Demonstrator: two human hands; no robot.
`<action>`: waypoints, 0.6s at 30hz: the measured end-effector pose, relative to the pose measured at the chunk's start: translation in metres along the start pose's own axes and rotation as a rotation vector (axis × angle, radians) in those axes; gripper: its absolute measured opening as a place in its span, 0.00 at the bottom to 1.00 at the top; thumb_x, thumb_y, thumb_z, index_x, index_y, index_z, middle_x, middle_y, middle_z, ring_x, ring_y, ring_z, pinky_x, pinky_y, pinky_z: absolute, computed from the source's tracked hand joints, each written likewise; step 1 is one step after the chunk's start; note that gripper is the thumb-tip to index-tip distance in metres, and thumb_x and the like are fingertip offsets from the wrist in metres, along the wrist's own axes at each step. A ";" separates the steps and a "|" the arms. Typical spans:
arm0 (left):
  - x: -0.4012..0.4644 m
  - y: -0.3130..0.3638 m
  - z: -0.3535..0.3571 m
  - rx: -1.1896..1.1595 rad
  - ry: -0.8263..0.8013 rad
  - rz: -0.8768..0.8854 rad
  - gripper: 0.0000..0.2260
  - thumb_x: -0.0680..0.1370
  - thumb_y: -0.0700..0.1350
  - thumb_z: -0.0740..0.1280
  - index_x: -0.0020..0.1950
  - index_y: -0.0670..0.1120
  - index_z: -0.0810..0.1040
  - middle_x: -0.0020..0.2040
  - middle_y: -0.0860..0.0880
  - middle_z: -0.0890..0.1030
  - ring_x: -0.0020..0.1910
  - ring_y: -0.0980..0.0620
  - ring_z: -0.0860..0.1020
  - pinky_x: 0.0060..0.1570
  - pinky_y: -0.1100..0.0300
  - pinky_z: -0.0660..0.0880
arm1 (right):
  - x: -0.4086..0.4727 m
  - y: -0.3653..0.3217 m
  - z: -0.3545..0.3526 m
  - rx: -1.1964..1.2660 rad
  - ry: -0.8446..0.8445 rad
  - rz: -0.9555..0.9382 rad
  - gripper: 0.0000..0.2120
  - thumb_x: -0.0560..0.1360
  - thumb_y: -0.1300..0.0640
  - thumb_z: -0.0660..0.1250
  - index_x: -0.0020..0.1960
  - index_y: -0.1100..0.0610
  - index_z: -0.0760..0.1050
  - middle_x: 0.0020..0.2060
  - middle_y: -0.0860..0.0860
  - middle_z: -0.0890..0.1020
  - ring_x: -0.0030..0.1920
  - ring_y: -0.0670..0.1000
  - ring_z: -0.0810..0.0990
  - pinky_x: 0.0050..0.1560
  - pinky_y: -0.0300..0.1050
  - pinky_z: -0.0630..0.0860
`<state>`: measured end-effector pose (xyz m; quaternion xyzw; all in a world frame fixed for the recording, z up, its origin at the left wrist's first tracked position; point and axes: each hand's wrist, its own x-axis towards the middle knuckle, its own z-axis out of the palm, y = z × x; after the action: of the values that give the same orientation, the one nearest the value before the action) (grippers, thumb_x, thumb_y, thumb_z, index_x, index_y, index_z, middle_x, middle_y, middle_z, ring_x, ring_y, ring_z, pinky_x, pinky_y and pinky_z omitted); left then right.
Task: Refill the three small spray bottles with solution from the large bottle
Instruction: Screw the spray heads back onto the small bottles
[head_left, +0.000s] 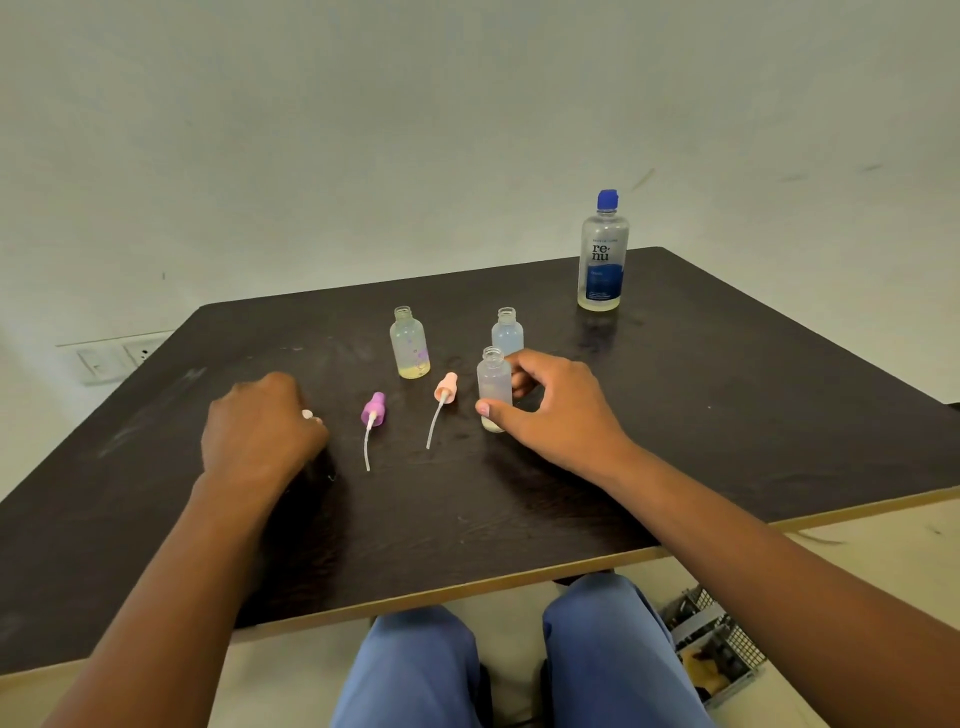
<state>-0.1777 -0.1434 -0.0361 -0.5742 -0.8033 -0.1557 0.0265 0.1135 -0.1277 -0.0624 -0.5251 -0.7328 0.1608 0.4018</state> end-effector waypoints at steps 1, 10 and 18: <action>-0.001 0.000 -0.001 0.001 -0.007 0.011 0.07 0.75 0.47 0.72 0.50 0.45 0.84 0.49 0.40 0.84 0.51 0.35 0.81 0.46 0.53 0.73 | -0.001 0.000 -0.001 0.001 0.002 0.005 0.20 0.73 0.41 0.79 0.61 0.50 0.82 0.48 0.45 0.84 0.50 0.47 0.82 0.54 0.52 0.83; -0.007 0.046 -0.046 -0.974 0.125 0.285 0.06 0.81 0.44 0.75 0.57 0.51 0.87 0.47 0.54 0.87 0.46 0.55 0.86 0.50 0.59 0.82 | 0.000 -0.001 0.000 -0.011 -0.012 0.001 0.20 0.75 0.42 0.78 0.62 0.50 0.81 0.50 0.46 0.84 0.51 0.48 0.82 0.55 0.52 0.82; 0.009 0.102 -0.041 -1.479 0.034 0.436 0.13 0.77 0.42 0.75 0.62 0.44 0.85 0.57 0.32 0.84 0.49 0.45 0.85 0.52 0.54 0.82 | 0.000 0.000 0.000 0.003 -0.019 0.016 0.21 0.75 0.41 0.78 0.62 0.50 0.82 0.49 0.46 0.85 0.52 0.48 0.82 0.57 0.55 0.82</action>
<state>-0.0908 -0.1171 0.0270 -0.5854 -0.3588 -0.6520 -0.3218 0.1136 -0.1277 -0.0626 -0.5286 -0.7321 0.1700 0.3945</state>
